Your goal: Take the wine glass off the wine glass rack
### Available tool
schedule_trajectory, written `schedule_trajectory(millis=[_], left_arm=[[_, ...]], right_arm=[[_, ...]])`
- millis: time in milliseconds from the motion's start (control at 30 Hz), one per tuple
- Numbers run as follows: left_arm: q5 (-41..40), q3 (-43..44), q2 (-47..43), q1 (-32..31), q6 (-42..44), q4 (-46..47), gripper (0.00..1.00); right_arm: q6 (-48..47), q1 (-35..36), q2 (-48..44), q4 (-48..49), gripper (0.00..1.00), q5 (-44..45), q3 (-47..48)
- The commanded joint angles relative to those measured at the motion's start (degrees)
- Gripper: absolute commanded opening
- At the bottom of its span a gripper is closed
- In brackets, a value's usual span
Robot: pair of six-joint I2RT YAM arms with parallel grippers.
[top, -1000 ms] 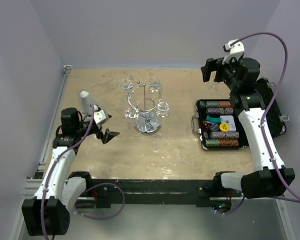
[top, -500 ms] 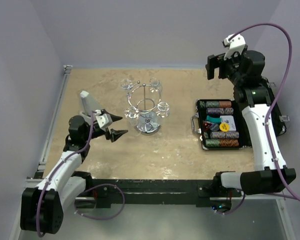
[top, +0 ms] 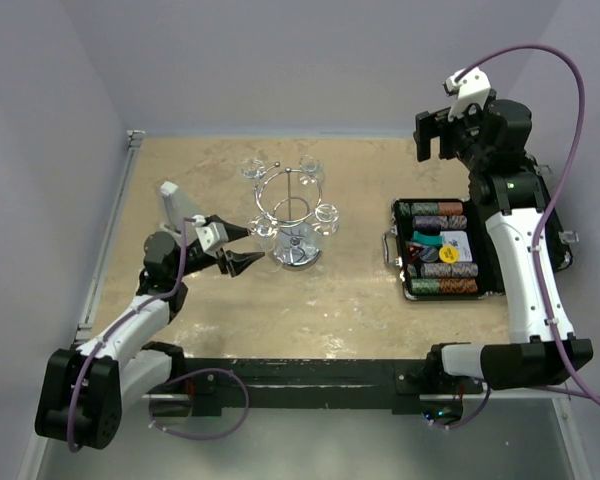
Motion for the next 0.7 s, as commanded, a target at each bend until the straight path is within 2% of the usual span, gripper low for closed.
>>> schedule_trajectory(millis=[0, 133, 367, 667], left_arm=[[-1.69, 1.34, 1.76, -3.22, -0.88, 5.41, 0.61], [-5.90, 1.61, 3.52, -6.21, -0.88, 6.73, 0.58], [-10.48, 1.26, 7.65, -7.53, -3.96, 12.87, 0.53], [-11.89, 0.29, 10.29, -8.06, -4.49, 18.15, 0.38]], right_arm=[[0.00, -0.19, -2.21, 1.37, 0.98, -0.44, -0.12], [0.45, -0.19, -2.21, 1.46, 0.98, -1.15, -0.48], [0.80, -0.19, -1.25, 0.75, 0.98, -1.24, 1.10], [0.27, -0.10, 0.34, -0.56, 0.98, -0.53, 3.47]])
